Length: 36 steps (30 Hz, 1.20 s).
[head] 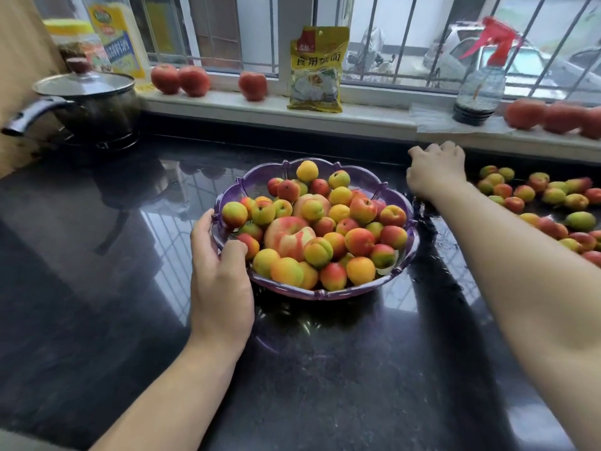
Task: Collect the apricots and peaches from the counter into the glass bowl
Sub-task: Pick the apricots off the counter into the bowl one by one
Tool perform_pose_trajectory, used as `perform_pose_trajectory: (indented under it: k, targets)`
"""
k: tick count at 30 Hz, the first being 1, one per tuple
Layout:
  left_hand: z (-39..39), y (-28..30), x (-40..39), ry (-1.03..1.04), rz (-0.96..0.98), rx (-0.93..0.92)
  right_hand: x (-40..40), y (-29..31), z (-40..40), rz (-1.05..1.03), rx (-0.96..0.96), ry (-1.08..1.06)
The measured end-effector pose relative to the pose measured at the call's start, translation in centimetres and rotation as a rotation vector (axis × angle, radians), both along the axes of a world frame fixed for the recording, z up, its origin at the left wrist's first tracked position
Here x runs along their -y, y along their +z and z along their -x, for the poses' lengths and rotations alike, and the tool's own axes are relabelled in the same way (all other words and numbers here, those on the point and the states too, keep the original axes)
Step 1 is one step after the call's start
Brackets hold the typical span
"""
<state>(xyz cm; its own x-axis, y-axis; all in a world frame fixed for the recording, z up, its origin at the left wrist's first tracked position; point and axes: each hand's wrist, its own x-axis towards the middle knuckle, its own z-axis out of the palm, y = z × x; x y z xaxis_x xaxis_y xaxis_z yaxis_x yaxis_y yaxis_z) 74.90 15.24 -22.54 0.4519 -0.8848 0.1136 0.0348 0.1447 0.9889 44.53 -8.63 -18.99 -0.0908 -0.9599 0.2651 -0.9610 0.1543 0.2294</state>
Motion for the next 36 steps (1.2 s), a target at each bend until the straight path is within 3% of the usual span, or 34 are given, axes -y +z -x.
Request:
perform_pose_trajectory:
  k: [4,12,14,16,19,21,23,25,29,33,36]
  targets:
    - [-0.2,-0.3,0.2,0.007,0.003,0.006,1.8,-0.7,0.3,-0.074,-0.083,-0.042]
    - [-0.4,-0.5,0.3,0.008,-0.007,0.014,2.4,-1.1,0.4,0.065,-0.104,-0.037]
    - [-0.4,-0.4,0.2,0.015,-0.013,0.010,2.0,-0.7,0.1,0.086,-0.035,-0.002]
    - [-0.4,-0.3,0.2,0.015,-0.023,0.007,1.0,1.0,-1.1,0.139,0.263,0.062]
    - [-0.3,-0.1,0.2,0.005,-0.030,-0.002,-3.4,5.6,-4.3,0.113,1.001,0.287]
    - [-0.1,0.0,0.2,0.005,-0.041,0.002,-8.4,9.0,-6.4,-0.054,1.201,0.544]
    - [-0.1,0.2,0.0,0.012,-0.051,0.000,-13.2,11.2,-8.1,-0.285,1.024,0.736]
    - [0.0,0.4,-0.2,0.016,-0.057,-0.003,-15.6,11.5,-9.5,-0.424,0.773,0.785]
    - [0.0,0.5,-0.2,0.015,-0.058,-0.020,-15.4,9.0,-11.7,-0.418,0.482,0.723]
    - [-0.1,0.6,-0.2,0.017,-0.051,-0.048,-15.5,8.6,-11.7,-0.413,0.502,0.739]
    - [-0.2,0.5,-0.1,0.001,-0.046,-0.082,-14.7,9.4,-10.0,-0.206,0.680,0.702]
